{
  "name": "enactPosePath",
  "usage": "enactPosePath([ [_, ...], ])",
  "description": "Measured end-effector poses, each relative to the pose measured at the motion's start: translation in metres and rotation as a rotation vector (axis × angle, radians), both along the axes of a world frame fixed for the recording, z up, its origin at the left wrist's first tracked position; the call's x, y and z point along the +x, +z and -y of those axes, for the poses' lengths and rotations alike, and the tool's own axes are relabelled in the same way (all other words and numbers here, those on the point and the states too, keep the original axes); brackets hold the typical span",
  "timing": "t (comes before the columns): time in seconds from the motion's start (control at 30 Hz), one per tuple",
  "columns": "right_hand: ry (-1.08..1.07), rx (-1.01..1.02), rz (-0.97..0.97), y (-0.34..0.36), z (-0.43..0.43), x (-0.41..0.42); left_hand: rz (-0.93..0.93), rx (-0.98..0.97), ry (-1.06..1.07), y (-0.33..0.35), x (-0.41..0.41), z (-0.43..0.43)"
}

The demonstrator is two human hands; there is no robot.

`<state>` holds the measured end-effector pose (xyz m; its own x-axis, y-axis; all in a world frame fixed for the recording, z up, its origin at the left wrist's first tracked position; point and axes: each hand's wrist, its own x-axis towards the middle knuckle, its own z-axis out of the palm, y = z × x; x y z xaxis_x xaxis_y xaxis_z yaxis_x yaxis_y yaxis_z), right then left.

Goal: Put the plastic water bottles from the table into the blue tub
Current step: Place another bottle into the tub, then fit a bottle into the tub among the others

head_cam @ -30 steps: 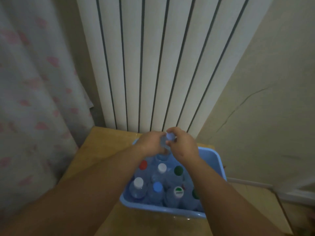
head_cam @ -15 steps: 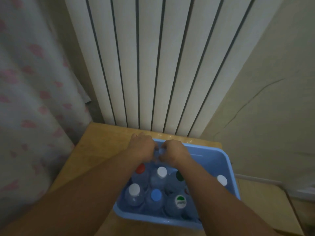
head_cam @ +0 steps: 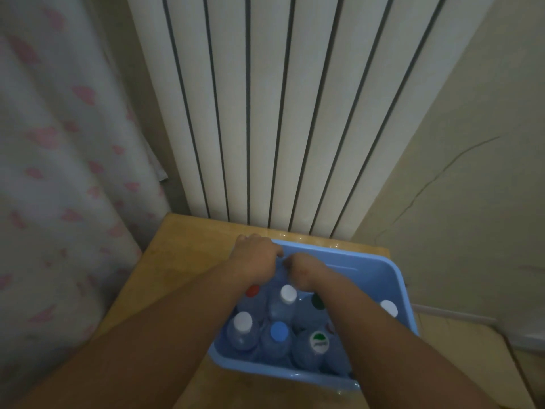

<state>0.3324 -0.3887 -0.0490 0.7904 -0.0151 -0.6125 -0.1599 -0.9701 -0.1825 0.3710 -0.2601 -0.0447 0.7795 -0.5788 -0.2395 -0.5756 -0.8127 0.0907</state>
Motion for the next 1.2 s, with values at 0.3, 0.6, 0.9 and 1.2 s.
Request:
enactPosePath([
  [0.3, -0.328, 0.234, 0.443, 0.052, -0.021, -0.064, -0.189, -0.558, 0.245, 0.032, -0.041, -0.037],
  [0.6, -0.431, 0.249, 0.621, 0.092, -0.062, -0.167, -0.218, -0.711, 0.221, 0.047, -0.119, -0.072],
  [0.9, -0.462, 0.215, 0.446, 0.070, -0.099, -0.287, -0.282, -0.651, 0.095, 0.034, -0.221, -0.106],
  [1.2, -0.321, 0.213, 0.257, 0.050, -0.105, -0.362, -0.390, -0.568, 0.162, 0.004, -0.308, -0.113],
])
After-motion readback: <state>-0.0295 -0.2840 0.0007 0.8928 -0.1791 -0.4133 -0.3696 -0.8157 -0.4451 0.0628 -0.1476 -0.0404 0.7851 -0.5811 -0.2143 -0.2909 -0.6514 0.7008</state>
